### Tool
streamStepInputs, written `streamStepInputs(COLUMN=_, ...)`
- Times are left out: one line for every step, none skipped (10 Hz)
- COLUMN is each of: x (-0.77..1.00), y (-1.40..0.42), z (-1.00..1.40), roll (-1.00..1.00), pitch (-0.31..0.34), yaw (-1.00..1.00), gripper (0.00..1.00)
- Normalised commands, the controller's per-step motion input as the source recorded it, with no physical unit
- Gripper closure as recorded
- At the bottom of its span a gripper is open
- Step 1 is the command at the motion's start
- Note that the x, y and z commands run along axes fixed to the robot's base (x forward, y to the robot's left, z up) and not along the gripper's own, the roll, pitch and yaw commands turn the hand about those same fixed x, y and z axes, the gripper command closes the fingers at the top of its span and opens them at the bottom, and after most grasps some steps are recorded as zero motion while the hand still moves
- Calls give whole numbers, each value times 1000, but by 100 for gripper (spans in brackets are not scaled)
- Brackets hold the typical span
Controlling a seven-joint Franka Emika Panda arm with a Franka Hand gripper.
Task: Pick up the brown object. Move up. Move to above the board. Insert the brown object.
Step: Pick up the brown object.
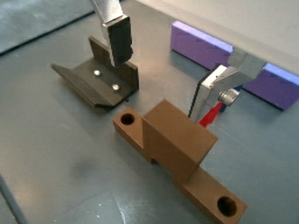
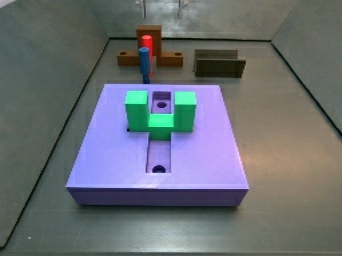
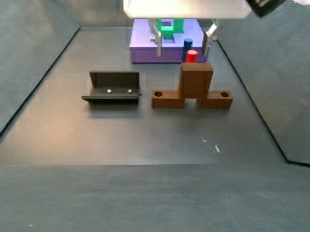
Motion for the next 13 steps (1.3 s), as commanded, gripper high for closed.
streamStepInputs(x=-74, y=0, z=-177, roll=6, pitch=-1, yaw=-69, gripper=0)
streamStepInputs(x=-43, y=0, z=-106, roll=0, pitch=0, yaw=-20, gripper=0)
streamStepInputs(x=-89, y=0, z=-40, roll=0, pitch=0, yaw=-54, gripper=0)
streamStepInputs(x=-191, y=0, z=-106, roll=3, pitch=-4, yaw=-80, gripper=0)
streamStepInputs(x=-234, y=0, z=-163, roll=30, pitch=-3, yaw=-94, gripper=0)
streamStepInputs(x=-209, y=0, z=-134, roll=4, pitch=-16, yaw=-83, gripper=0)
streamStepInputs(x=-203, y=0, z=-131, roll=7, pitch=-16, yaw=-80, gripper=0)
streamStepInputs(x=-183, y=0, z=-109, roll=20, pitch=0, yaw=-80, gripper=0)
streamStepInputs(x=-160, y=6, z=-63, roll=0, pitch=-4, yaw=-63, gripper=0)
streamStepInputs(x=-31, y=37, z=-37, roll=0, pitch=-13, yaw=0, gripper=0)
streamStepInputs(x=-20, y=54, z=-63, roll=0, pitch=-4, yaw=0, gripper=0)
streamStepInputs(x=-49, y=80, z=-63, roll=0, pitch=0, yaw=0, gripper=0)
streamStepInputs(x=-29, y=66, z=-66, roll=0, pitch=0, yaw=0, gripper=0)
